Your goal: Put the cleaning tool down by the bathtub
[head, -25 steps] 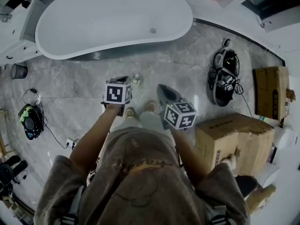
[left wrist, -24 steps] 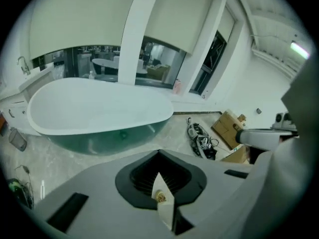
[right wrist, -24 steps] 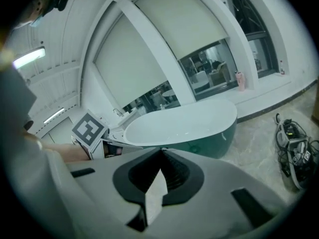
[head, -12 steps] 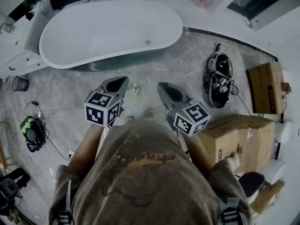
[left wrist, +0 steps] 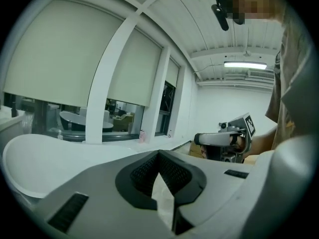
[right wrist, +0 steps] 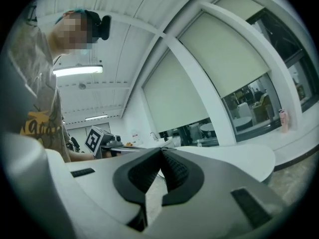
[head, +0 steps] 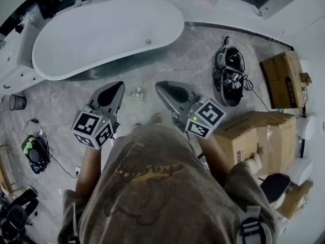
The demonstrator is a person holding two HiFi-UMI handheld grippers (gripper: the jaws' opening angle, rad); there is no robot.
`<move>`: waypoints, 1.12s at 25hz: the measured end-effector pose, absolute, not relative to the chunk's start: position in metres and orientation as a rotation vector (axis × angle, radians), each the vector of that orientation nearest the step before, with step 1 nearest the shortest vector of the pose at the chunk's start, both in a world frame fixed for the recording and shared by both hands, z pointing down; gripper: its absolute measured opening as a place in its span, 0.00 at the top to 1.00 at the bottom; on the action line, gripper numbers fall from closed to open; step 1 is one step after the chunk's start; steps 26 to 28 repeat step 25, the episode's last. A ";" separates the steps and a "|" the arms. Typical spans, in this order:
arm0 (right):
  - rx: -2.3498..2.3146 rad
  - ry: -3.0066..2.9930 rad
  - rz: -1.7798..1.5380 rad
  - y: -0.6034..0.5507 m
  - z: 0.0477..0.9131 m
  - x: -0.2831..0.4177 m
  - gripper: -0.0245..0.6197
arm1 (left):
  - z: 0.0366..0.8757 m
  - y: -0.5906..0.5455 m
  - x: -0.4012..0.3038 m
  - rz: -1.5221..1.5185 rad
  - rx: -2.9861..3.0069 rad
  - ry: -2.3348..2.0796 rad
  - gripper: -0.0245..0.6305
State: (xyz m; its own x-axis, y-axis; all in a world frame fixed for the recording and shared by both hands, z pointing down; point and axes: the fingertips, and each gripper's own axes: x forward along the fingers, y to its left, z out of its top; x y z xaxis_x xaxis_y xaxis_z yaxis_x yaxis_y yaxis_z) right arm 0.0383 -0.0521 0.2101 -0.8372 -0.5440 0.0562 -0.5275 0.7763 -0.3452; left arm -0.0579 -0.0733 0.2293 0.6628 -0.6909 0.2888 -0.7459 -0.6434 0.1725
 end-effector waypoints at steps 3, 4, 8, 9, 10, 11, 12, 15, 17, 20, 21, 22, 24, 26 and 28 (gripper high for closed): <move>-0.859 2.914 -0.525 -0.053 0.208 0.038 0.97 | 0.230 -0.070 -0.058 0.290 2.612 -1.174 0.96; -0.861 2.917 -0.512 -0.054 0.208 0.038 0.97 | 0.231 -0.071 -0.058 0.290 2.613 -1.181 0.96; -0.875 2.930 -0.470 -0.056 0.209 0.036 0.97 | 0.234 -0.072 -0.055 0.290 2.605 -1.205 0.96; -0.878 2.930 -0.467 -0.056 0.209 0.036 0.97 | 0.234 -0.073 -0.054 0.291 2.603 -1.207 0.96; -0.881 2.930 -0.464 -0.057 0.209 0.035 0.97 | 0.235 -0.073 -0.054 0.294 2.601 -1.207 0.96; -0.882 2.929 -0.461 -0.057 0.209 0.035 0.97 | 0.235 -0.073 -0.053 0.298 2.602 -1.206 0.96; -0.883 2.927 -0.458 -0.058 0.208 0.035 0.97 | 0.236 -0.072 -0.052 0.304 2.605 -1.202 0.96; -0.883 2.926 -0.453 -0.059 0.208 0.035 0.97 | 0.237 -0.071 -0.049 0.316 2.608 -1.184 0.96; -0.888 2.928 -0.452 -0.060 0.209 0.035 0.97 | 0.241 -0.070 -0.048 0.322 2.600 -1.163 0.96; -0.894 2.928 -0.466 -0.061 0.210 0.035 0.97 | 0.242 -0.070 -0.047 0.315 2.599 -1.134 0.95; -0.890 2.931 -0.469 -0.062 0.210 0.035 0.97 | 0.242 -0.071 -0.048 0.308 2.598 -1.132 0.95; -0.881 2.938 -0.470 -0.062 0.211 0.034 0.97 | 0.242 -0.072 -0.048 0.299 2.593 -1.132 0.95; -0.851 2.961 -0.465 -0.062 0.212 0.034 0.97 | 0.243 -0.073 -0.048 0.272 2.575 -1.128 0.95; -0.832 2.974 -0.461 -0.062 0.213 0.033 0.97 | 0.244 -0.074 -0.048 0.256 2.565 -1.125 0.95; -0.832 2.974 -0.461 -0.062 0.213 0.033 0.97 | 0.244 -0.074 -0.048 0.256 2.565 -1.125 0.95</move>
